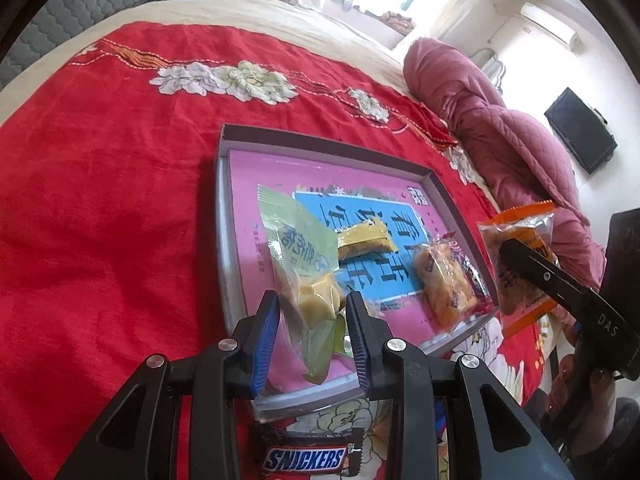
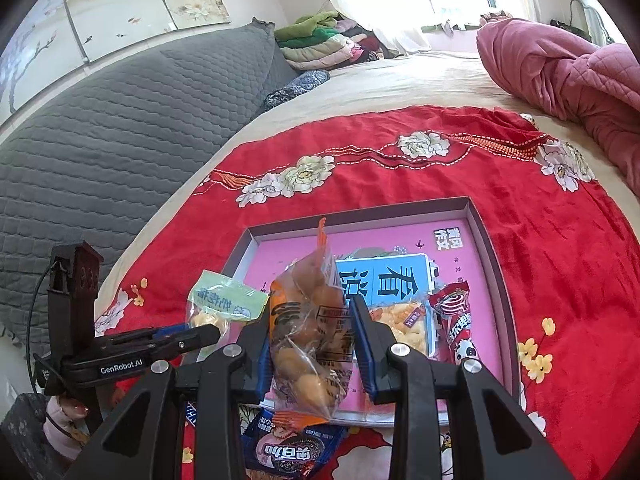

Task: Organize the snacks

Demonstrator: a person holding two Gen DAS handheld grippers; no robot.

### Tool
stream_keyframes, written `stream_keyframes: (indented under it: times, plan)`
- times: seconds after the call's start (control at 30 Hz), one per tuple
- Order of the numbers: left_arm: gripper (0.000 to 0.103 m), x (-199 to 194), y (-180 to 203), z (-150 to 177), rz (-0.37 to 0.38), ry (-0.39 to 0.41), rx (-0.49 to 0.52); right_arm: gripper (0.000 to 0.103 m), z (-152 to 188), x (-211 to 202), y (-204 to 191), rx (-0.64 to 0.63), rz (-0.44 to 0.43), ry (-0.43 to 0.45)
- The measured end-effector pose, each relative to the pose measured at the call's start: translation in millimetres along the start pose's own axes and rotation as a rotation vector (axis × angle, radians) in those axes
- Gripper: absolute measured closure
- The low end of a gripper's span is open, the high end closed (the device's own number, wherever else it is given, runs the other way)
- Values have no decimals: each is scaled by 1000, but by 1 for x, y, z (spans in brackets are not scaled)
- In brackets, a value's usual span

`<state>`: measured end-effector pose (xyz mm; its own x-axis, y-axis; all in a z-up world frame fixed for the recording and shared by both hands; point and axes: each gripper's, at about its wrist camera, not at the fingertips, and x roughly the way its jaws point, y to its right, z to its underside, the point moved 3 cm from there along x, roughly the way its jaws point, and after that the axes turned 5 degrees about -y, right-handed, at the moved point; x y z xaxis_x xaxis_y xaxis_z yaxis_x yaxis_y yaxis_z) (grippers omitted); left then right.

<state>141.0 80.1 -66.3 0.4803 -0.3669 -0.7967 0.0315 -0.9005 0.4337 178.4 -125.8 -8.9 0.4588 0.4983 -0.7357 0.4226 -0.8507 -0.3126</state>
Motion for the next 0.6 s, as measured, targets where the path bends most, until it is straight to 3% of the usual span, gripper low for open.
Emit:
stream_keyframes:
  times: [0.6]
  plan:
    - [68, 12, 7, 5, 11, -49, 25, 69, 4, 26, 6, 20, 13, -48]
